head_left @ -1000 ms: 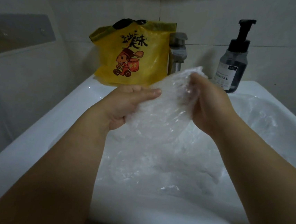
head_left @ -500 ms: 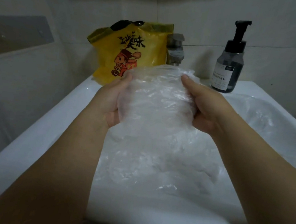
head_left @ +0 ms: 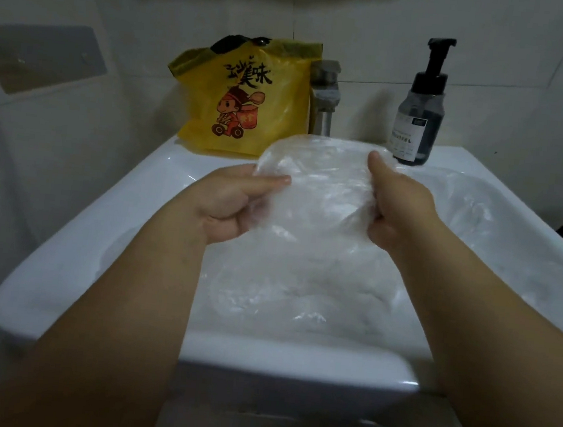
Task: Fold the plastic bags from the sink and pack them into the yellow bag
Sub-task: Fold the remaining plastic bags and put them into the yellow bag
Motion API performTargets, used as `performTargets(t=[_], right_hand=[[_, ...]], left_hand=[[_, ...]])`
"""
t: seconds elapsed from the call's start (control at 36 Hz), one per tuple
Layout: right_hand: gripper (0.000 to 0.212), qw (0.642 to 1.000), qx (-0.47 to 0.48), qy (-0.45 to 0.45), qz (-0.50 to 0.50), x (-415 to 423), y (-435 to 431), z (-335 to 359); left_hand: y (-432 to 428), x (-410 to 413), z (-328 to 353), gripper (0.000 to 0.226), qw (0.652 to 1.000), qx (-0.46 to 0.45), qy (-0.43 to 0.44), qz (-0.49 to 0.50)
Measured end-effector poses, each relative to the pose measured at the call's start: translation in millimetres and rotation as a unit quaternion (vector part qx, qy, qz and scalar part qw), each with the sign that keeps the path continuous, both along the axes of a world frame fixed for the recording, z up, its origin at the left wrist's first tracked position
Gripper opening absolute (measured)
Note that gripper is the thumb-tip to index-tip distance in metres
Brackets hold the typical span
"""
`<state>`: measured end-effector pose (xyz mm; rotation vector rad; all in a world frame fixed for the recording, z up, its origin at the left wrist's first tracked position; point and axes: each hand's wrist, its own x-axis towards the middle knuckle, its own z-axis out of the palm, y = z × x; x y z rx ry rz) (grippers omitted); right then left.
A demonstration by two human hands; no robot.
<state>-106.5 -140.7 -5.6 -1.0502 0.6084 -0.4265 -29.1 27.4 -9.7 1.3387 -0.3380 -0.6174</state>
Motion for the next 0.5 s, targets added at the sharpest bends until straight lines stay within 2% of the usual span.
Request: performTargets(t=[0.08,0.17,0.28,0.36,0.39,0.44,0.5], right_hand=[[0.021,0.994,0.096,0.044,0.019,-5.7,-3.2,3.5],[0.029,0.991,0.106,0.008,0.087,-8.4,-2.3,5.6],[0.056,0.979,0.023,-0.054,0.197,-6.2,-2.9,1.4],[0.071,0.979,-0.047,-0.058,0.188,-2.2,-2.5,-2.8],[0.066,0.983,-0.06,-0.066,0.163,-2.9,-2.1,-2.6],[0.041,0.987,-0.073,-0.083,0.117,-4.2,-1.7,-1.6],[0.024,0.989,-0.051,-0.099,0.092,-3.2,-3.1,-1.3]], left_hand=[[4.9,0.0,0.7,0.047,0.999,-0.034,-0.017,-0.008],[6.7,2.0,-0.5,0.041,0.995,-0.02,-0.038,0.087],[8.7,4.4,-5.3,0.041,0.977,-0.004,-0.073,0.2],[11.3,1.9,-4.3,0.043,0.975,-0.027,-0.081,0.203],[12.2,1.8,-3.6,0.039,0.979,-0.039,-0.07,0.19],[13.8,0.9,-3.0,0.028,0.985,-0.048,-0.047,0.157],[15.2,-0.9,-4.2,0.025,0.991,-0.031,-0.044,0.122]])
